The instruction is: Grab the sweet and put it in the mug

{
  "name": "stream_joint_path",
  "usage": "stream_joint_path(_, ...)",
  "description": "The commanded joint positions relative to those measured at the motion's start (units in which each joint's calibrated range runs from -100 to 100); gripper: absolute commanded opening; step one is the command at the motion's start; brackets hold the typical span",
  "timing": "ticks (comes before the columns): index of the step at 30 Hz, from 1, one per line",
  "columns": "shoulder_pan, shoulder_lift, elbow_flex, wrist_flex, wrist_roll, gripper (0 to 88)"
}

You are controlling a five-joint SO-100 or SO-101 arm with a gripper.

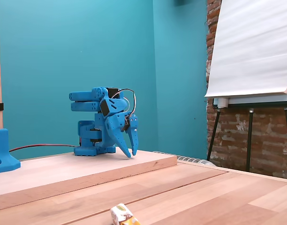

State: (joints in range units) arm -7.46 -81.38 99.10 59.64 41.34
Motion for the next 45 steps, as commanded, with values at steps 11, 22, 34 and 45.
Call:
stream_joint_path(11,-0.5,-0.5,0.9,-0.1,0.0,4.2)
stream_joint_path(22,-0.5,-0.5,0.9,-0.1,0.0,4.2)
stream_joint_path(34,-0.5,-0.5,0.9,-0.1,0.0,4.2)
stream_joint_path(45,-0.5,-0.5,0.9,-0.1,0.1,4.2)
